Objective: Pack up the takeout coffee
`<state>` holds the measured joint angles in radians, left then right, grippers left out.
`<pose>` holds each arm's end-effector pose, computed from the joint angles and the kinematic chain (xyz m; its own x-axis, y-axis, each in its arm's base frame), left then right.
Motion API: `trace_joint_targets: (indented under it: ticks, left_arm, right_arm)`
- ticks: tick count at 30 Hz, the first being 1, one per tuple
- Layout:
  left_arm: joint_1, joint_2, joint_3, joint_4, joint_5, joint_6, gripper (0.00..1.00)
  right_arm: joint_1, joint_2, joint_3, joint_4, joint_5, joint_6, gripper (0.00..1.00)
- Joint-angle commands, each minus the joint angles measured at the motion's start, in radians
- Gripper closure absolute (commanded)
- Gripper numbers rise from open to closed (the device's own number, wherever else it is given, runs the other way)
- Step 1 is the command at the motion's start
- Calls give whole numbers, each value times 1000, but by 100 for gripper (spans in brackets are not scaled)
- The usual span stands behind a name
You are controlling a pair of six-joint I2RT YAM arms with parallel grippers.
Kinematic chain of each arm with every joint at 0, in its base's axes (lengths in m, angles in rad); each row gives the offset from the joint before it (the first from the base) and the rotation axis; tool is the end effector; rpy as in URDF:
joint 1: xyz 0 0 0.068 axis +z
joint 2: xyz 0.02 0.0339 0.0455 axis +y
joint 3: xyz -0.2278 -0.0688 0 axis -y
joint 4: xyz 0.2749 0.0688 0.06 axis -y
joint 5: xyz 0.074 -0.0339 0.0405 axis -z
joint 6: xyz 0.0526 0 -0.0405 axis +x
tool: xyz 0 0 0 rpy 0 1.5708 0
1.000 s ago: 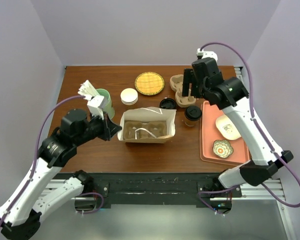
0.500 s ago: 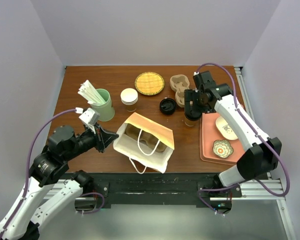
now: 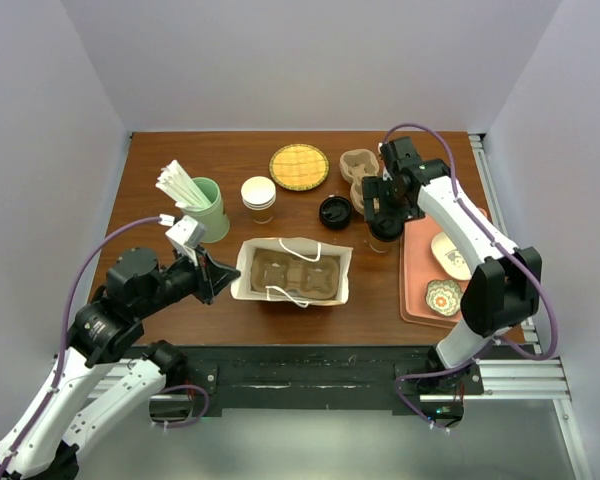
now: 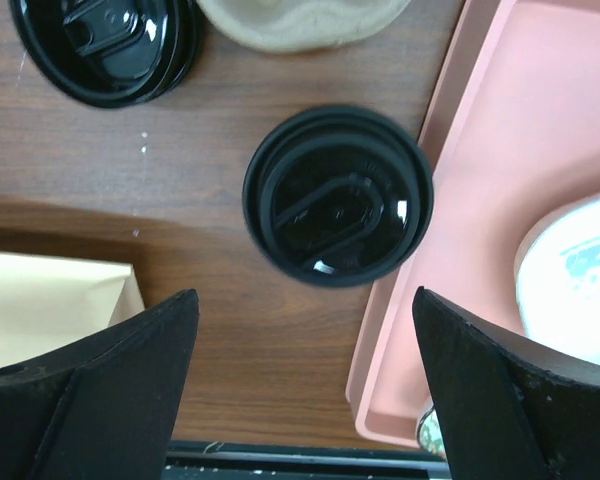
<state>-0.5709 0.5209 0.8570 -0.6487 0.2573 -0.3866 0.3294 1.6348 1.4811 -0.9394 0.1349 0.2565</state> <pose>0.1450 -0.1091 0.3358 -0.5135 -0.1035 -0.8518 0.5752 0.6951 -0.4313 0.3556 0.1141 0.2460 -0.8793 -0.0349 -0.4750 -0.0403 0.9992 0.0011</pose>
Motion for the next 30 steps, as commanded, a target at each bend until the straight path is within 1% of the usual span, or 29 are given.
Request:
trace_joint_targets:
  ticks: [1, 7, 23, 27, 30]
  left_arm:
    - [0, -13, 19, 24, -6, -28, 100]
    - [-1, -10, 39, -3, -24, -26, 100]
    - [0, -15, 62, -39, -41, -28, 100]
    - [-1, -22, 54, -43, -53, -34, 100]
    - [0, -19, 57, -42, -55, -38, 100]
  right_arm:
    - [-21, 54, 71, 24, -17, -54, 9]
    - [-33, 109, 90, -4, 2, -83, 9]
    - [-46, 154, 57, 40, -29, -106, 12]
    - [-46, 165, 61, 42, -23, -109, 17]
    - [-44, 166, 54, 39, -23, -109, 18]
